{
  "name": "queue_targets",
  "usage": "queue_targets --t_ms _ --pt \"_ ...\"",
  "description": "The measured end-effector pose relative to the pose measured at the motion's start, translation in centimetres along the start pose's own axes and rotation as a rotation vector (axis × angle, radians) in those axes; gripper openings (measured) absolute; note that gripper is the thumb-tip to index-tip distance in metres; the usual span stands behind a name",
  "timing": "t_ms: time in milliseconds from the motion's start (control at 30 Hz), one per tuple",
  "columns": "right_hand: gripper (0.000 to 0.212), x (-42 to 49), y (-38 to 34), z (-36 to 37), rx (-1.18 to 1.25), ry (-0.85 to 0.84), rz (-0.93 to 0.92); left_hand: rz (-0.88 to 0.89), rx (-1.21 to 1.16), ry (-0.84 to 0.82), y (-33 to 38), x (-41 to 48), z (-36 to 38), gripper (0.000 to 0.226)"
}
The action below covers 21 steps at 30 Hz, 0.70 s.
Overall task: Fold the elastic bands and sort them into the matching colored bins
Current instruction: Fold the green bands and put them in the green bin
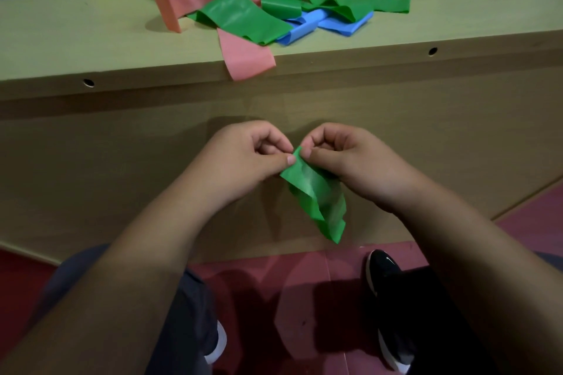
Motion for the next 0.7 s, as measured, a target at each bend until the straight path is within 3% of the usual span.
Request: queue_targets --t_ms 267,467,700 --pt "0.009 0.3 1.1 0.1 -0.149 0.012 0.032 0.009 0.054 0.012 0.4 0.2 -0.3 0.007" --pt "0.012 0.1 1.2 0.9 -0.447 -0.057 0.021 0.006 0.204 -0.048 1.2 -0.1 -0.2 0.012" --pt "0.031 -0.3 0.4 2.4 -0.526 -0.105 -0.063 0.007 0.222 -0.047 1.9 -0.5 -0.8 0.011"
Point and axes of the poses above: each hand's wrist, its own x-axis towards the middle knuckle, its own z-axis out of the palm, y = z × x, the point moved 10 cm from there along x, towards the middle knuckle, and after that the axes turned 8 degrees about -x, right-handed, at the moved point
